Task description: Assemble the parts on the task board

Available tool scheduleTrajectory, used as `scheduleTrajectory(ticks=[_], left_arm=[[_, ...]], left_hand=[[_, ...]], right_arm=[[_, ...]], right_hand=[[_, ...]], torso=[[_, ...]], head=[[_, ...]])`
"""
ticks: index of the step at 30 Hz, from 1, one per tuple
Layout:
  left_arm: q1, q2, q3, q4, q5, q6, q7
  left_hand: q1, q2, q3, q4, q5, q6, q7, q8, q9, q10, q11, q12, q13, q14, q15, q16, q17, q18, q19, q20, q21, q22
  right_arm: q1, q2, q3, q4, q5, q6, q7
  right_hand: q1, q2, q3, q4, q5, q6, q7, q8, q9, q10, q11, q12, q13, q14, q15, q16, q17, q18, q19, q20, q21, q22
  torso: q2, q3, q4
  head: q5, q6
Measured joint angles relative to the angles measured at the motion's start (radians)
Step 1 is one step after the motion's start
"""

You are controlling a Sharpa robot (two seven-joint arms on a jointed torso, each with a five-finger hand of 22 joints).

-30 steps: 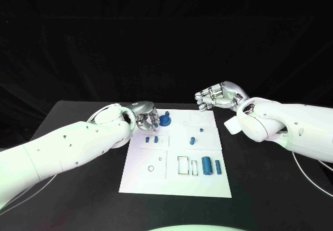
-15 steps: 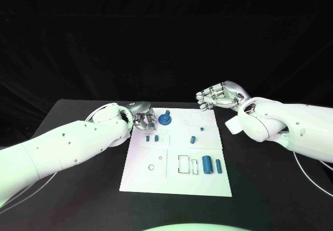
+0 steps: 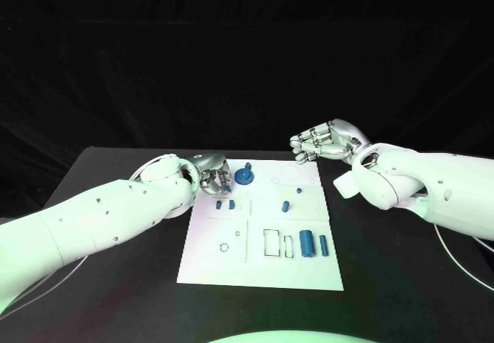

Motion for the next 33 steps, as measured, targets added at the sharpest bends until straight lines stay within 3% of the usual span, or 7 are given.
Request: scheduleTrajectory(ticks=[16,33], left_arm=[[-0.002,0.024,-0.003,-0.037,-0.002,0.017,-0.001],[-0.002,0.031,-0.006,-0.041,-0.005,0.027,0.002]], left_hand=[[-0.001,-0.001,0.0,0.0,0.0,0.0,0.0,0.0,0.0,0.0,0.0,0.0,0.0,0.0,0.0,0.0,0.0,0.0,0.0,0.0,0.0,0.0],[-0.001,-0.001,0.0,0.0,0.0,0.0,0.0,0.0,0.0,0.0,0.0,-0.006,0.0,0.0,0.0,0.0,0.0,0.0,0.0,0.0,0.0,0.0]], right_arm=[[0.0,0.001,0.0,0.001,0.0,0.001,0.0],[0.0,0.001,0.0,0.001,0.0,0.003,0.0]], right_hand=[[0.0,0.0,0.0,0.0,0.0,0.0,0.0,0.0,0.0,0.0,0.0,0.0,0.0,0.0,0.0,0.0,0.0,0.0,0.0,0.0,0.0,0.001],[0.0,0.0,-0.003,-0.003,0.0,0.0,0.0,0.0,0.0,0.0,0.0,0.0,-0.001,0.0,0.0,0.0,-0.002,0.0,0.0,0.0,0.004,0.001]], torso=[[0.0,-0.0008,-0.0002],[-0.001,-0.0006,0.0]], head=[[0.0,0.0],[-0.005,0.001]])
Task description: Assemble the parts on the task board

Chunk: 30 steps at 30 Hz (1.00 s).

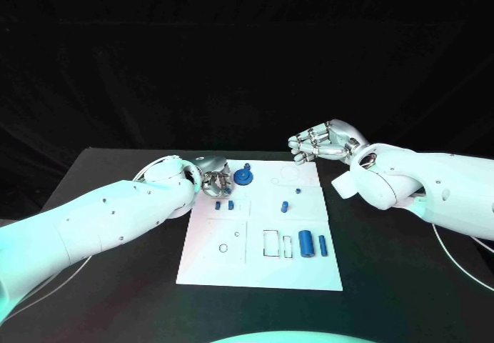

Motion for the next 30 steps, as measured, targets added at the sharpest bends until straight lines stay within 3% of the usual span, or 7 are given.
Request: scheduleTrajectory(ticks=[5,15,20,27,30], left_arm=[[0.0,0.001,0.0,-0.001,-0.001,0.003,-0.002],[-0.001,-0.001,-0.002,-0.009,-0.001,0.014,-0.008],[-0.001,-0.001,-0.002,-0.012,-0.002,0.015,-0.011],[-0.001,-0.008,-0.002,-0.012,-0.002,0.012,-0.013],[-0.001,-0.022,-0.002,-0.004,-0.001,0.004,-0.013]], left_hand=[[-0.009,-0.009,0.0,0.0,0.0,0.0,0.0,-0.013,-0.002,0.0,0.0,-0.009,0.0,0.0,0.0,0.0,-0.003,0.0,0.0,0.0,0.0,-0.003],[-0.028,-0.017,-0.006,-0.006,0.0,-0.057,0.014,-0.057,-0.022,0.004,0.004,-0.024,0.001,0.0,0.0,0.0,-0.015,0.0,0.0,0.0,0.0,-0.007],[-0.028,-0.017,-0.003,-0.009,0.0,-0.079,0.018,-0.058,-0.03,0.004,0.004,-0.028,0.002,-0.004,0.004,0.0,-0.019,0.0,-0.004,0.004,-0.004,-0.008],[-0.032,-0.021,0.001,-0.012,0.0,-0.126,0.022,-0.058,-0.048,0.007,0.007,-0.037,0.005,-0.004,0.004,0.0,-0.028,0.0,-0.004,0.004,-0.005,-0.012],[-0.032,-0.021,0.002,-0.013,0.0,-0.134,0.023,-0.057,-0.053,0.007,0.008,-0.038,0.006,-0.006,0.006,0.0,-0.03,0.0,-0.007,0.007,-0.009,-0.016]], right_arm=[[0.0,0.0,0.0,0.0,0.0,0.0,0.0],[0.0,0.0,0.0,-0.001,0.0,0.001,-0.001],[0.0,0.0,0.0,-0.001,-0.002,0.001,-0.002],[0.0,-0.001,0.0,-0.004,-0.03,0.011,-0.015],[0.0,-0.003,0.0,-0.007,-0.086,0.022,-0.034]], right_hand=[[0.0,0.0,0.0,0.0,0.0,0.0,0.0,0.0,0.0,0.0,0.0,0.0,0.0,0.0,0.0,0.0,0.0,0.0,0.0,0.0,0.0,0.001],[0.0,0.0,0.0,0.0,0.0,0.0,0.0,0.0,0.0,0.0,0.0,0.0,-0.001,-0.004,-0.004,0.0,-0.001,0.0,0.0,0.0,0.0,0.001],[0.0,0.0,-0.003,-0.003,0.0,0.0,0.0,0.0,-0.001,0.0,0.0,0.0,-0.002,-0.004,-0.003,0.0,-0.003,0.0,0.0,0.0,0.0,0.001],[0.05,0.01,0.027,-0.053,-0.028,-0.003,0.003,0.0,-0.001,-0.048,0.01,-0.006,-0.016,-0.01,0.002,0.001,-0.009,0.0,-0.011,0.003,0.011,0.006],[0.092,0.007,0.046,-0.094,-0.044,0.003,-0.003,0.0,-0.001,-0.052,0.003,-0.001,-0.021,0.058,-0.025,0.035,0.004,0.0,0.034,-0.023,0.052,0.027]], torso=[[0.0,0.0001,0.0],[0.0,-0.0001,0.0006],[0.0,-0.0002,0.0005],[0.0,-0.0003,0.0004],[0.0,-0.0004,0.0006]], head=[[0.0,0.002],[-0.001,0.003],[-0.001,0.002],[-0.001,0.004],[-0.001,0.005]])
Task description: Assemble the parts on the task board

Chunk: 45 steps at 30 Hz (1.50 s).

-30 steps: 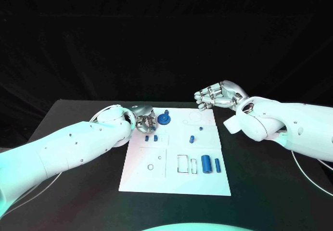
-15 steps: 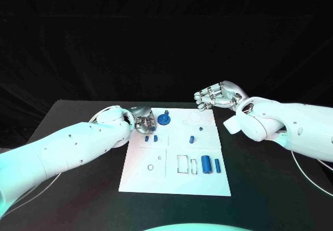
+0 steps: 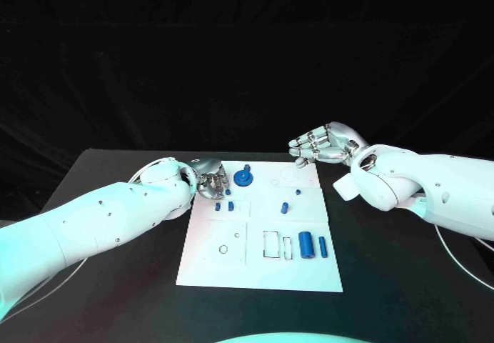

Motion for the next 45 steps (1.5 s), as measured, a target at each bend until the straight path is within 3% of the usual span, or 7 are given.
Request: scheduleTrajectory(ticks=[5,9,11,15,22,34,45], left_arm=[[0.001,-0.045,0.01,0.042,0.023,-0.041,0.008],[0.008,-0.1,0.022,0.098,0.11,-0.094,0.025],[0.013,-0.13,0.026,0.128,0.178,-0.119,0.037],[0.02,-0.193,0.03,0.187,0.342,-0.166,0.069],[0.024,-0.291,0.031,0.286,0.671,-0.225,0.154],[0.021,-0.395,0.029,0.415,1.167,-0.214,0.315],[0.021,-0.425,0.029,0.452,1.299,-0.195,0.366]], left_hand=[[-0.005,-0.005,0.002,-0.002,0.0,-0.004,0.004,0.0,-0.003,-0.007,0.007,-0.011,0.0,-0.012,0.008,-0.02,-0.04,0.0,-0.023,0.004,-0.026,-0.031],[-0.009,-0.007,0.006,0.002,0.0,0.014,0.002,0.008,-0.003,-0.012,0.012,-0.017,0.0,-0.063,0.01,-0.087,-0.161,0.004,-0.067,0.009,-0.076,-0.091],[-0.012,-0.004,0.006,0.002,0.0,0.036,0.006,0.015,-0.003,-0.02,0.02,-0.022,0.0,-0.104,0.013,-0.139,-0.25,0.03,-0.116,0.01,-0.127,-0.154],[-0.012,-0.004,0.014,0.001,0.0,0.051,0.014,0.02,-0.002,-0.025,0.025,-0.022,0.001,-0.152,0.016,-0.205,-0.35,0.04,-0.178,0.012,-0.198,-0.235],[-0.012,-0.004,0.023,-0.009,0.0,0.058,0.014,0.02,-0.005,-0.034,0.026,-0.016,0.006,-0.23,0.019,-0.316,-0.51,0.07,-0.272,0.015,-0.321,-0.368],[-0.012,-0.004,0.01,-0.013,0.0,0.058,0.014,0.02,-0.009,-0.034,0.026,-0.001,0.012,-0.25,0.021,-0.342,-0.53,0.081,-0.316,0.016,-0.389,-0.441],[-0.012,-0.004,0.005,-0.013,0.0,0.058,0.014,0.02,-0.009,-0.034,0.026,-0.001,0.013,-0.25,0.021,-0.342,-0.531,0.081,-0.32,0.02,-0.396,-0.445]], right_arm=[[0.0,-0.003,0.0,-0.004,-0.21,0.026,-0.057],[0.0,-0.004,0.0,-0.002,-0.453,0.055,-0.121],[-0.001,-0.004,0.0,0.003,-0.565,0.068,-0.15],[-0.007,-0.002,0.001,0.015,-0.769,0.094,-0.208],[-0.018,0.007,0.0,0.027,-1.034,0.132,-0.296],[-0.054,0.047,0.0,0.005,-1.197,0.173,-0.368],[-0.088,0.084,0.0,-0.04,-1.223,0.184,-0.377]], right_hand=[[0.038,-0.002,0.025,-0.069,-0.008,0.052,-0.037,0.014,0.008,0.06,-0.045,0.029,0.002,0.157,-0.062,0.108,0.071,0.0,0.128,-0.07,0.151,0.091],[0.031,-0.008,0.044,-0.09,-0.008,0.076,-0.051,0.014,0.011,0.083,-0.068,0.029,0.003,0.165,-0.081,0.291,0.187,0.0,0.162,-0.1,0.3,0.211],[0.009,-0.014,0.064,-0.089,-0.008,0.086,-0.061,0.014,0.013,0.093,-0.07,0.029,0.006,0.167,-0.09,0.407,0.259,-0.032,0.19,-0.104,0.478,0.395],[-0.025,-0.034,0.106,-0.08,-0.009,0.094,-0.055,0.006,0.019,0.075,-0.063,0.003,0.005,0.167,-0.09,0.648,0.47,-0.07,0.214,-0.104,0.759,0.701],[-0.058,-0.063,0.15,-0.066,-0.028,0.087,-0.047,0.0,0.023,0.028,-0.052,-0.002,-0.007,0.166,-0.076,0.981,0.778,-0.109,0.263,-0.087,1.07,1.055],[-0.069,-0.075,0.153,-0.061,-0.049,0.059,-0.031,-0.004,0.02,-0.035,-0.029,-0.002,-0.017,0.166,-0.061,1.056,0.841,-0.109,0.257,-0.075,1.124,1.124],[-0.069,-0.075,0.152,-0.059,-0.054,0.059,-0.031,-0.004,0.02,-0.037,-0.028,-0.002,-0.017,0.167,-0.061,1.089,0.871,-0.109,0.263,-0.069,1.153,1.158]], torso=[[-0.001,-0.0001,0.0005],[-0.001,-0.0001,0.0005],[-0.001,-0.0002,0.0004],[0.0,-0.0004,0.0003],[0.001,-0.002,0.0007],[0.003,-0.0084,0.0024],[0.003,-0.0073,0.0018]], head=[[-0.003,0.004],[-0.013,0.009],[-0.019,0.011],[-0.024,0.014],[-0.035,0.019],[-0.046,0.019],[-0.048,0.016]])
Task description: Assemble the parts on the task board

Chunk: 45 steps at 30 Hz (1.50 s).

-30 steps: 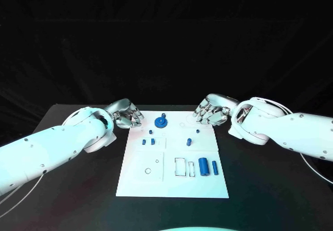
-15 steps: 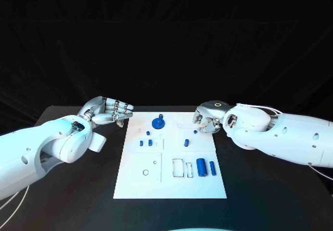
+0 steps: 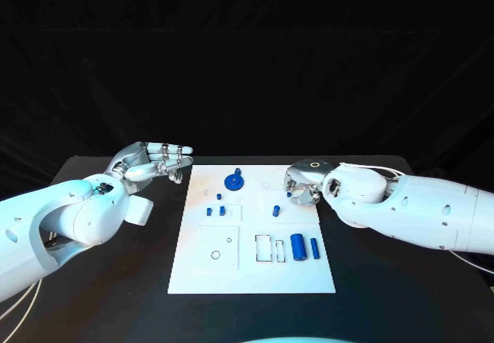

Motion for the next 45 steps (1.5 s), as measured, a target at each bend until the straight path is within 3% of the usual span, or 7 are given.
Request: scheduleTrajectory(ticks=[12,14,18,23,25,32,45], left_arm=[[0.0,-0.005,0.0,0.01,0.035,0.01,0.015],[0.0,-0.005,0.0,0.01,0.038,0.011,0.015],[0.0,-0.006,0.0,0.01,0.041,0.012,0.016],[0.0,-0.006,0.0,0.01,0.044,0.012,0.015],[0.0,-0.007,0.0,0.01,0.044,0.012,0.015],[0.0,-0.007,0.0,0.009,0.046,0.013,0.011],[0.0,-0.006,-0.001,0.005,0.048,0.016,0.003]], left_hand=[[-0.003,0.003,-0.008,-0.003,0.0,-0.004,0.004,0.0,-0.002,-0.004,0.004,0.004,0.001,0.0,0.0,-0.003,-0.002,-0.001,0.0,0.0,-0.007,-0.004],[-0.004,0.004,-0.008,-0.003,0.0,-0.004,0.004,0.0,-0.002,-0.004,0.004,0.004,0.001,0.0,0.0,-0.003,-0.002,-0.001,0.0,0.0,-0.007,-0.004],[-0.004,0.004,-0.008,-0.003,0.0,-0.004,0.004,0.0,-0.003,-0.004,0.004,0.004,0.001,0.0,0.0,-0.003,-0.003,-0.001,0.0,0.0,-0.007,-0.005],[-0.004,0.004,-0.011,-0.006,0.0,-0.004,0.004,0.0,-0.003,-0.01,0.005,0.004,0.001,0.0,0.0,-0.003,-0.004,-0.002,0.0,0.0,-0.007,-0.006],[-0.004,0.004,-0.011,-0.006,0.0,-0.004,0.004,0.0,-0.004,-0.011,0.004,0.004,0.001,0.0,0.0,-0.003,-0.004,-0.002,0.0,0.0,-0.008,-0.006],[0.0,0.008,-0.014,-0.009,0.0,-0.008,0.007,0.0,-0.005,-0.013,0.006,0.004,0.002,0.0,0.0,-0.007,-0.006,-0.002,0.0,0.0,-0.011,-0.008],[0.004,0.012,-0.019,-0.014,0.0,-0.011,0.011,0.0,-0.006,-0.02,0.009,0.008,0.003,-0.003,0.003,-0.007,-0.008,-0.002,0.0,0.0,-0.015,-0.01]], right_arm=[[-0.014,0.029,0.001,-0.048,-0.003,-0.006,0.006],[-0.014,0.033,0.002,-0.052,-0.002,-0.009,0.009],[-0.016,0.036,0.002,-0.059,0.004,-0.016,0.015],[-0.016,0.037,0.002,-0.062,0.016,-0.019,0.022],[-0.016,0.037,0.003,-0.063,0.021,-0.019,0.023],[-0.017,0.037,0.003,-0.063,0.032,-0.02,0.026],[-0.024,0.033,0.0,-0.05,0.037,-0.064,0.02]], right_hand=[[0.019,0.019,0.034,0.003,-0.02,0.005,-0.005,0.0,0.003,0.006,-0.006,0.008,0.002,0.0,0.0,0.031,0.024,0.0,0.004,0.004,0.027,0.013],[0.026,0.026,0.051,0.002,-0.032,0.009,-0.008,0.0,0.005,0.011,-0.011,0.011,0.002,0.0,0.0,0.037,0.029,-0.015,0.007,0.007,0.033,0.013],[0.03,0.038,0.081,0.002,-0.049,0.033,-0.014,0.01,0.011,0.035,-0.016,0.018,0.004,0.0,0.0,0.06,0.05,-0.016,0.022,0.003,0.058,0.013],[0.033,0.047,0.096,0.001,-0.062,0.049,-0.02,0.014,0.016,0.056,-0.023,0.026,0.008,0.0,0.0,0.077,0.067,-0.015,0.031,0.001,0.087,0.013],[0.032,0.048,0.101,-0.004,-0.062,0.058,-0.024,0.019,0.019,0.066,-0.028,0.029,0.01,-0.003,-0.005,0.08,0.072,-0.031,0.031,0.001,0.101,0.013],[0.041,0.057,0.118,-0.021,-0.068,0.092,-0.034,0.036,0.031,0.109,-0.042,0.041,0.02,0.0,-0.015,0.094,0.081,-0.031,0.038,-0.006,0.134,0.013],[0.043,0.062,0.108,-0.025,-0.082,0.103,-0.042,0.041,0.034,0.121,-0.049,0.04,0.026,0.0,-0.022,0.1,0.085,-0.042,0.034,-0.01,0.144,0.013]], torso=[[0.0,0.0016,-0.0007],[0.0,0.0016,-0.0007],[0.0,0.0015,-0.0007],[0.0,0.0012,-0.0007],[0.0,0.0011,-0.0007],[-0.001,0.0008,-0.0006],[-0.002,0.0008,0.0002]], head=[[0.002,0.001],[0.002,0.001],[0.003,0.001],[0.004,-0.001],[0.004,-0.001],[0.003,-0.003],[0.001,0.002]])
